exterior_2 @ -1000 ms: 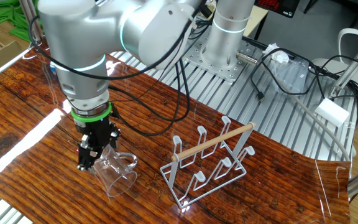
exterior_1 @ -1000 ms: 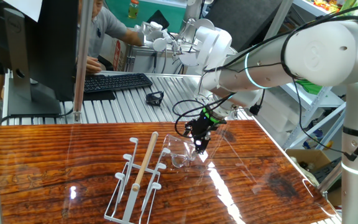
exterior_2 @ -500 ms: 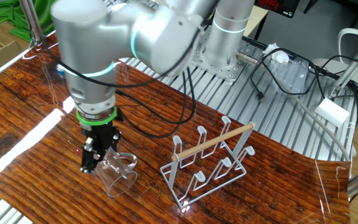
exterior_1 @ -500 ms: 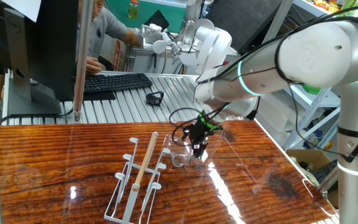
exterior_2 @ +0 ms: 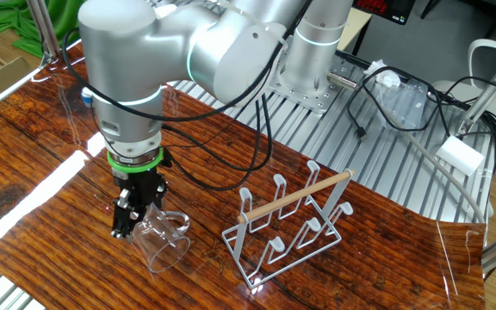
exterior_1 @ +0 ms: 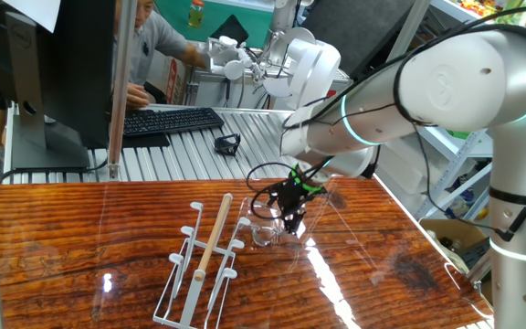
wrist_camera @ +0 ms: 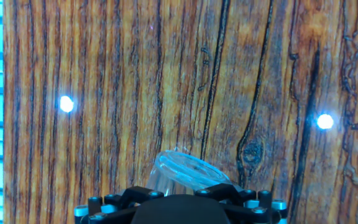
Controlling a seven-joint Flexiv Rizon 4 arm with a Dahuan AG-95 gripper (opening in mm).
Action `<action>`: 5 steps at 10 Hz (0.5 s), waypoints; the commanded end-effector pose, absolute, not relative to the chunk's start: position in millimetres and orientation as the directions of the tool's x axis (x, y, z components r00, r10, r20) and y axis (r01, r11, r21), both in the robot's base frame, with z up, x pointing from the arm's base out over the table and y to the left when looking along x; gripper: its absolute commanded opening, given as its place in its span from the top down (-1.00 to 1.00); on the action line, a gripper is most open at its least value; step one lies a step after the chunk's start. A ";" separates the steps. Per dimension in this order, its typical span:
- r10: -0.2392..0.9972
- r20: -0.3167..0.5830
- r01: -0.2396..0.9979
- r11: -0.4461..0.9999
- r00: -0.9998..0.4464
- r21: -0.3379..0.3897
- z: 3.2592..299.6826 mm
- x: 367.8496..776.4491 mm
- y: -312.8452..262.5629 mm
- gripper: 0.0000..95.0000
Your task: Put the cup on the cup rack
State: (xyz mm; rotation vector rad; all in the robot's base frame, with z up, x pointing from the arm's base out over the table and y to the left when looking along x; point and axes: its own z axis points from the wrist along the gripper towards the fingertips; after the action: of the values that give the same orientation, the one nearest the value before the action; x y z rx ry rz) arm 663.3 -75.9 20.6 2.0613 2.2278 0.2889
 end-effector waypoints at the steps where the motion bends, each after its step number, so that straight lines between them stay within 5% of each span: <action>1: 0.994 0.057 0.976 0.077 -0.090 0.205 21.3 666.6 -76.9 -0.60; 2: 0.994 0.051 0.975 0.084 -0.096 0.207 21.7 667.2 -77.3 -0.60; 3: 0.992 0.045 0.974 0.105 -0.116 0.203 22.3 667.9 -77.9 -0.20; 4: 0.990 0.044 0.971 0.124 -0.136 0.203 22.5 668.2 -78.6 0.60; 5: 0.988 0.036 0.970 0.141 -0.152 0.200 22.6 668.3 -78.7 1.00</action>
State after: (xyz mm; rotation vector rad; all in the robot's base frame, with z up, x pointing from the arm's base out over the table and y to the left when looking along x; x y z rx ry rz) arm 667.1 -78.0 24.5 1.9823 2.2889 0.2747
